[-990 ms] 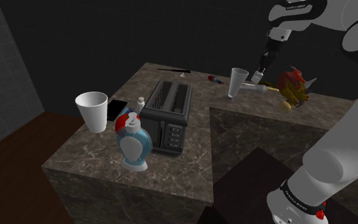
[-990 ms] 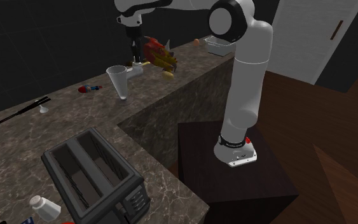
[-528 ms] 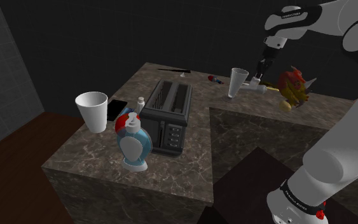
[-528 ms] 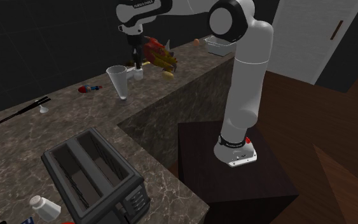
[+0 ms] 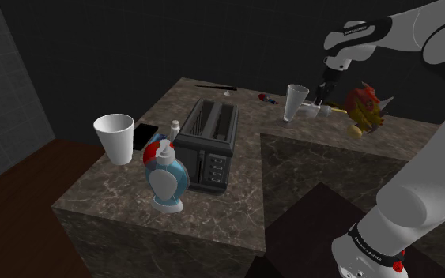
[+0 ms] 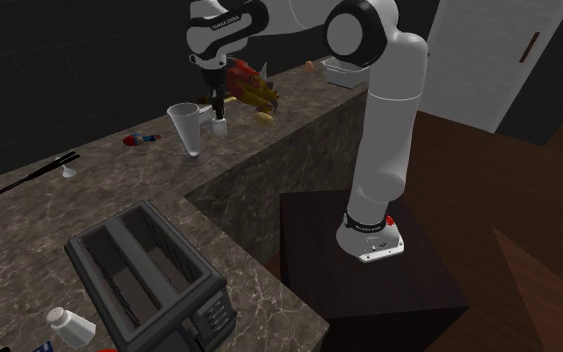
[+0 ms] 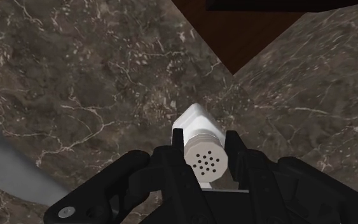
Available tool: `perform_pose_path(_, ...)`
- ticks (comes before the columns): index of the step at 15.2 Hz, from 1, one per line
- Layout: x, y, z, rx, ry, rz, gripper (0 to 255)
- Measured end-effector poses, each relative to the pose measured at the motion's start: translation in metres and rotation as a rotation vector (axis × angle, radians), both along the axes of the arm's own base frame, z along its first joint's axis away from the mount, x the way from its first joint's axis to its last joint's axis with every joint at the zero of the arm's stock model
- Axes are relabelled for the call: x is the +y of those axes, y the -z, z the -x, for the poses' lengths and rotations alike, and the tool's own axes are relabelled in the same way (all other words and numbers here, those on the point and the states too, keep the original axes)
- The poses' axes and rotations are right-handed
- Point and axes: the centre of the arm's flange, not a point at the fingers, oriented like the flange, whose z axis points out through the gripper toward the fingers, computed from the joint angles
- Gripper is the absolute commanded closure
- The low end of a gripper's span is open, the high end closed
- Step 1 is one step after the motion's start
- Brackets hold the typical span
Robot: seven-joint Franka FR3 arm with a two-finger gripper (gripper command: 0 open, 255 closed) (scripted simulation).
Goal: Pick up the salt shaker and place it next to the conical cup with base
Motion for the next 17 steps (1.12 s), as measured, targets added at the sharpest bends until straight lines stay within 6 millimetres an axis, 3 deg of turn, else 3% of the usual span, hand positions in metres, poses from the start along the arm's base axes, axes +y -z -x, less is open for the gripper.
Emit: perform_pose_path(17,0.000,0.091,0.001,0.000,0.000,0.000,255)
